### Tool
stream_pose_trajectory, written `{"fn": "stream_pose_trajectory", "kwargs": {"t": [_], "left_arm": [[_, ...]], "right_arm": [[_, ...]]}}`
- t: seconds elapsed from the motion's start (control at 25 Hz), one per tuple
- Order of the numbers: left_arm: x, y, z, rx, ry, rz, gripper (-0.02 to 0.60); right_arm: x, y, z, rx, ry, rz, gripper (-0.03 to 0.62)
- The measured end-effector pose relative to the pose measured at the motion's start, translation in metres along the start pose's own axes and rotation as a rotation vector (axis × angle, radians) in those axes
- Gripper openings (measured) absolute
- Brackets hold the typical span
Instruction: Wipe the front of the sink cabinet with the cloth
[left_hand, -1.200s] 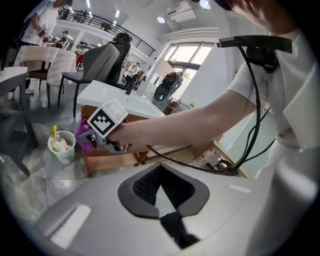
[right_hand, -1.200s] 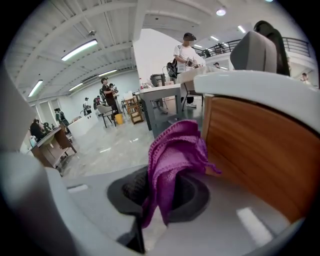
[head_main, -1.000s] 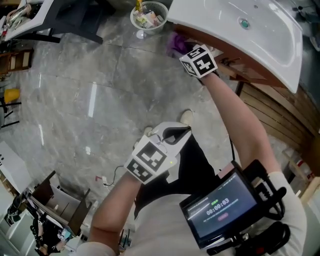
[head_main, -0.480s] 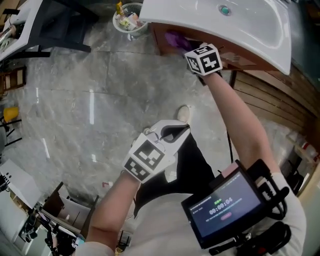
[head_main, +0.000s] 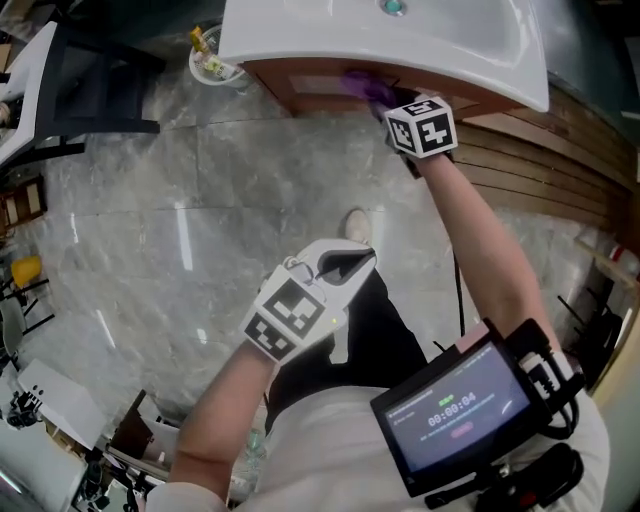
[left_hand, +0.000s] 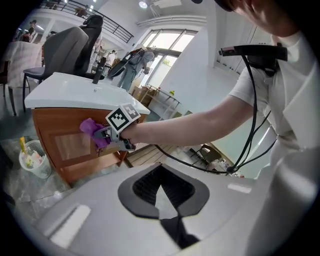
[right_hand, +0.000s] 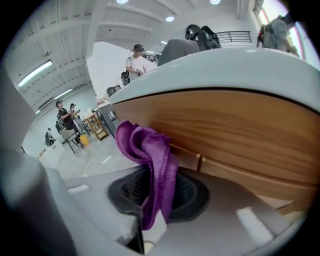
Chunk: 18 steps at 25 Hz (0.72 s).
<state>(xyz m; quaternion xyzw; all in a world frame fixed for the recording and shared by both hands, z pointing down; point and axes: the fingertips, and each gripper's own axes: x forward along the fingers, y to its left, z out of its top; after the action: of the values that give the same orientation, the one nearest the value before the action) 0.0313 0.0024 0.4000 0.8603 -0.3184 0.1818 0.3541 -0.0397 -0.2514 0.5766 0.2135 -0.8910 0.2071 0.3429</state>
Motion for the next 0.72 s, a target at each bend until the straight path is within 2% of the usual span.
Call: {"fn": "stream_pose_trajectory", "kwargs": {"t": [0.32,0.72], "left_arm": [[0.037,-0.021,0.013,0.037,0.036,-0.046,0.008],[0.065,-0.025,0.027,0.076,0.070,-0.094,0.008]], "right_arm": [[-0.049,-0.070,-0.031,0.072,-0.009,-0.083,0.083],[-0.107,-0.156,-0.074,0.164,0.003,-0.215,0.083]]}}
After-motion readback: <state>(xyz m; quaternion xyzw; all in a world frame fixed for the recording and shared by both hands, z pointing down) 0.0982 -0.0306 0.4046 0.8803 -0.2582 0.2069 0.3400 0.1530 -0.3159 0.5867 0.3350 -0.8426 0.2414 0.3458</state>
